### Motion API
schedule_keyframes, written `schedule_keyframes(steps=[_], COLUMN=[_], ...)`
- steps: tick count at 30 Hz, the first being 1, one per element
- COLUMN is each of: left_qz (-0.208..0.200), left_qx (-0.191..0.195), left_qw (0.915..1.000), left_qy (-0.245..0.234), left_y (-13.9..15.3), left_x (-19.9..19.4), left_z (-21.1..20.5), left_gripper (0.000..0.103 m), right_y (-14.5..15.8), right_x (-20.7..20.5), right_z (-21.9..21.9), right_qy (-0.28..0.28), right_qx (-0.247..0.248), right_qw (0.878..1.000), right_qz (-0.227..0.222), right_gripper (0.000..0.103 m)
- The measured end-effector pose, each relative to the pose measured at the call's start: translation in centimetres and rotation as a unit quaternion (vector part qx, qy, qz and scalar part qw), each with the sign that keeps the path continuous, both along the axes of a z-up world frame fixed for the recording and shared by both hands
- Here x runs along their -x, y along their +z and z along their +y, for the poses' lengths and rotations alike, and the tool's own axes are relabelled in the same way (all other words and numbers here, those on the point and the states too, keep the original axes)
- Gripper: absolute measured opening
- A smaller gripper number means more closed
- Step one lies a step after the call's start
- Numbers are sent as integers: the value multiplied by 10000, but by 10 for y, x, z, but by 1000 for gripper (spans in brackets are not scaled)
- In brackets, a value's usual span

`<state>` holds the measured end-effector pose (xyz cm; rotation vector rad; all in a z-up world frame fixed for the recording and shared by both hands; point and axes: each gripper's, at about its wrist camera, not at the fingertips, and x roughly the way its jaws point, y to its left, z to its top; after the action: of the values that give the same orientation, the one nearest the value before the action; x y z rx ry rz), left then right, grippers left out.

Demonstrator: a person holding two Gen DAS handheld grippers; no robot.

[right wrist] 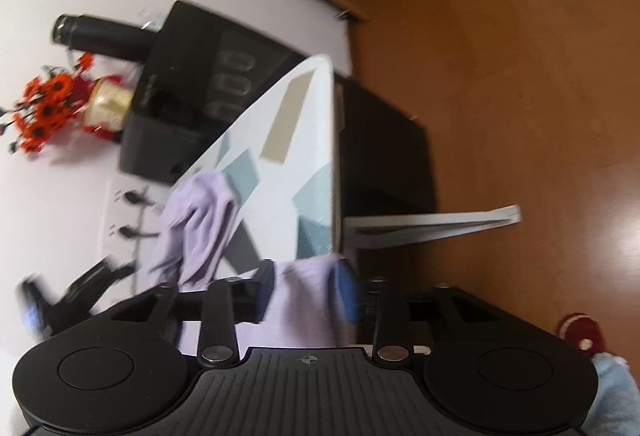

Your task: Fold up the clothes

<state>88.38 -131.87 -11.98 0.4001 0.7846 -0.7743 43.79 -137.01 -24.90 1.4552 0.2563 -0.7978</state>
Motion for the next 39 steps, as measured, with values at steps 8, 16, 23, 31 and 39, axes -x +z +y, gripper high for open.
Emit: schedule_keyframes(steps=[8, 16, 23, 31, 39], left_qz=[121, 456, 660, 655, 462], left_qx=[120, 222, 590, 630, 685], left_qw=[9999, 9945, 9787, 9649, 9424], left_qy=[-22, 914, 1853, 2464, 3241], left_y=[12, -14, -18, -22, -10], left_x=[73, 65, 54, 60, 69], left_z=[140, 305, 376, 413, 399], left_gripper=[94, 98, 100, 102, 102], right_y=[45, 111, 176, 234, 276], right_x=[13, -34, -123, -179, -228], right_z=[17, 57, 86, 101, 61], right_qy=[-137, 1050, 1705, 1625, 2108], right_qx=[23, 769, 1661, 3068, 4473], right_qw=[9966, 9756, 9488, 9078, 8461], right_qz=[817, 1770, 2079, 2354, 1991], right_gripper=[64, 99, 102, 102, 102])
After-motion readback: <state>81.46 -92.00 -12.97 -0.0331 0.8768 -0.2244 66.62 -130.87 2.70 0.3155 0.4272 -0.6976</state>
